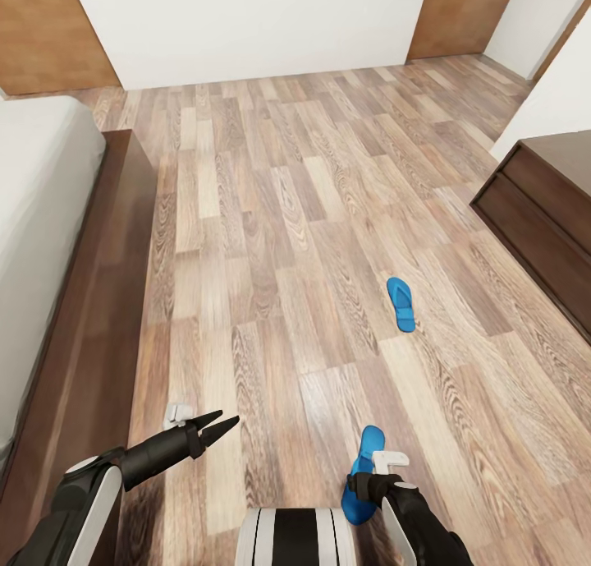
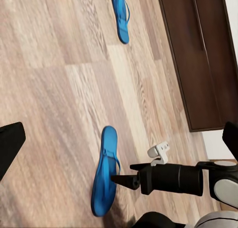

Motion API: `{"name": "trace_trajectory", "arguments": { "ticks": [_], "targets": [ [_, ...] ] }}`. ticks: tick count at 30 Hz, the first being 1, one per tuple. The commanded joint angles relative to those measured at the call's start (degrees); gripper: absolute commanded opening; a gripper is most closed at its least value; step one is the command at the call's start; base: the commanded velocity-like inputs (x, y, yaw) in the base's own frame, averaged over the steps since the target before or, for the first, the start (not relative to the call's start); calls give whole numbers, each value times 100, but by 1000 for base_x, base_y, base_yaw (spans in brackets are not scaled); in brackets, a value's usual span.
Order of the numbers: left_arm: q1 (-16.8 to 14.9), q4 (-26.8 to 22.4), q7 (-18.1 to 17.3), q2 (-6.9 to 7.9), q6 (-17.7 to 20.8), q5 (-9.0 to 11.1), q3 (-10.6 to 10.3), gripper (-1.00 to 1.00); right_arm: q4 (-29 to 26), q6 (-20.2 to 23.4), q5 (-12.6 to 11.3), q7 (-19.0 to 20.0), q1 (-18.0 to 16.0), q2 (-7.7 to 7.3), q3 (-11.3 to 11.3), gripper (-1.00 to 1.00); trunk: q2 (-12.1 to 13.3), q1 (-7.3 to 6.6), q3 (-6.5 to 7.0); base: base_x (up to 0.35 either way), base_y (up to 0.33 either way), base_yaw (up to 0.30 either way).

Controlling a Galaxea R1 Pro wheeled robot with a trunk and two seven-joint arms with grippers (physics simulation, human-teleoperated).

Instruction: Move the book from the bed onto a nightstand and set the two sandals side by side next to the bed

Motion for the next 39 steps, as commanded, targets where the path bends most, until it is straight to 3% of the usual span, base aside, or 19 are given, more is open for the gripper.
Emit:
{"name": "trace_trajectory", "arguments": {
  "ticks": [1, 39],
  "targets": [
    [-2, 0, -5, 1, 43, 30, 2, 100, -10, 31, -4, -11, 0, 5, -12, 100, -1, 0, -3, 26, 0, 0],
    [-2, 0, 6, -8, 41, 28, -6, 100, -10, 31, 0, -11, 0, 5, -12, 100, -1, 0, -3, 50, 0, 0]
  ]
}}
